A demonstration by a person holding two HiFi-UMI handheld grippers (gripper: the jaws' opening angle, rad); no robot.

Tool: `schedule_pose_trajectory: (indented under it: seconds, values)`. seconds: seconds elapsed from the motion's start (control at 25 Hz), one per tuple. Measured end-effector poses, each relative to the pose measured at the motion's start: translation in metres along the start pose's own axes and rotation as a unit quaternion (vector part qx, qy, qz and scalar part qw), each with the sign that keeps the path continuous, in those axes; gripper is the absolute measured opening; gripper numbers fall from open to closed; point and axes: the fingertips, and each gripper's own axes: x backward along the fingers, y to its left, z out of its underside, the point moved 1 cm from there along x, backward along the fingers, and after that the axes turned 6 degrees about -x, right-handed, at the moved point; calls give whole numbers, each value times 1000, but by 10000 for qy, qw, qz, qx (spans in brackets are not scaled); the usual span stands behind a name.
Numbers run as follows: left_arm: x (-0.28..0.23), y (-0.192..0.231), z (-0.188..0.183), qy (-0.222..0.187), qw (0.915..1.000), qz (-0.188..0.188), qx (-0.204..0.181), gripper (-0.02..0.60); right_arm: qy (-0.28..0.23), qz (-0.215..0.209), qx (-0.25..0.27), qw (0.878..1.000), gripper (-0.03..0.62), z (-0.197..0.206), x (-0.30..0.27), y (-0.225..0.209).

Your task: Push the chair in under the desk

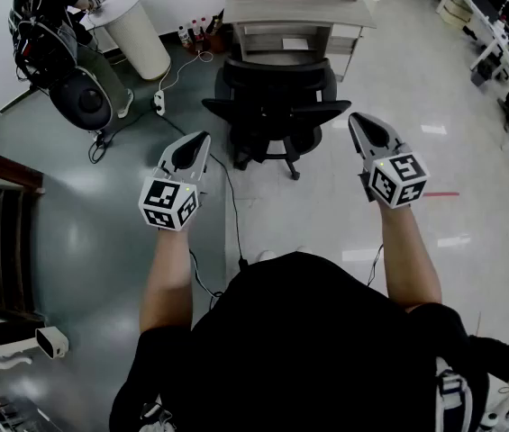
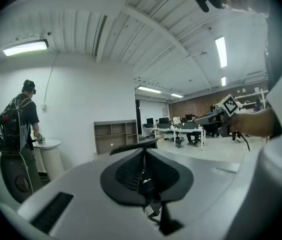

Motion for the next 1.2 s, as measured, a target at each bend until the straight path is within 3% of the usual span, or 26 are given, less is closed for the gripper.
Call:
schedule_pose_trajectory:
  seconds: [0.84, 1.2]
  values:
    - [12, 51, 12, 173, 9997, 130, 122, 25, -37, 442, 46, 9990, -2, -8, -22, 42]
    - [-17, 73, 14, 250, 9996, 125, 28, 25, 72, 656, 20, 9978, -2, -7, -44, 24]
